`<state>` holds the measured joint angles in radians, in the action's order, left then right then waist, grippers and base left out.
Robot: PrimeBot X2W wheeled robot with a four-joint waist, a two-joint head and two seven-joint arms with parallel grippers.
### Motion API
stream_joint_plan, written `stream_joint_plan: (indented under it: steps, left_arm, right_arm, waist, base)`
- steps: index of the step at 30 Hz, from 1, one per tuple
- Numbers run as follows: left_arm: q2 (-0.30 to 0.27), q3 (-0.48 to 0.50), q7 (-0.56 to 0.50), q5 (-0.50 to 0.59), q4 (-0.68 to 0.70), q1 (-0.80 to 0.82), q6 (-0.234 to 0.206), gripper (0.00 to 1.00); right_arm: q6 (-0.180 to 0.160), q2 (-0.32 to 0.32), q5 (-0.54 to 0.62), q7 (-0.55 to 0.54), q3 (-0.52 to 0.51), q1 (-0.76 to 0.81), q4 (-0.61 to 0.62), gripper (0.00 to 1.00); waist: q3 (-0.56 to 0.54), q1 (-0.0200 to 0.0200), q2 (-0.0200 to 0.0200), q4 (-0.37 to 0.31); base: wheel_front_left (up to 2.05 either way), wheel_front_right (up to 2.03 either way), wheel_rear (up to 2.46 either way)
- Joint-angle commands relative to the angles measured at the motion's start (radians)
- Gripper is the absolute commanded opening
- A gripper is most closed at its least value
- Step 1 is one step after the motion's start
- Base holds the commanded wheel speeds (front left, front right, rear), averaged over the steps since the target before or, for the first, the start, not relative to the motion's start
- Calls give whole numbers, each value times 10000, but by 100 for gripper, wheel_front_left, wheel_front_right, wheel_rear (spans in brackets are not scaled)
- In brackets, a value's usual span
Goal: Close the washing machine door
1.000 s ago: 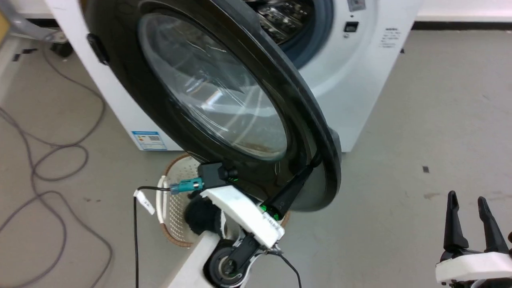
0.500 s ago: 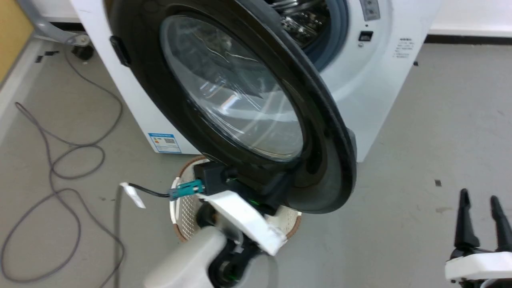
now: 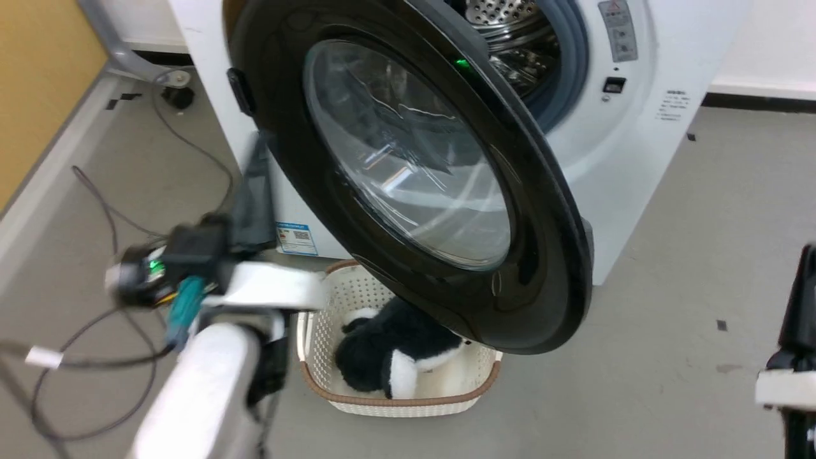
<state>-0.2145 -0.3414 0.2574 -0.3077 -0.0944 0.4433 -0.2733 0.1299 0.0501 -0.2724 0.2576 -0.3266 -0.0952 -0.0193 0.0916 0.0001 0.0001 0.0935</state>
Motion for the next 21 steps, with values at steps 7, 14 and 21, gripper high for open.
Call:
stream_joint_plan:
  steps: [7, 14, 21]
  left_arm:
    - [-348, 1113, 42, 1055, 431, -1757, -583, 100]
    - [-323, 1427, 43, 1335, 537, -2943, -425, 100]
    - [28, 1767, 43, 1574, 555, -3769, -94, 100]
  right_arm:
    - [8, 1, -311, 42, 569, -741, 1556, 100]
    - [8, 1, -762, 42, 1767, -1090, 2951, 41]
    - [8, 513, -912, 42, 4945, -1097, 3553, 0]
  waist:
    - [-215, -1, -1, 328]
    - [-358, -1, -1, 581]
    - [-462, -1, -1, 793]
  base:
    - [0, 0, 0]
    - [0, 0, 0]
    - [0, 0, 0]
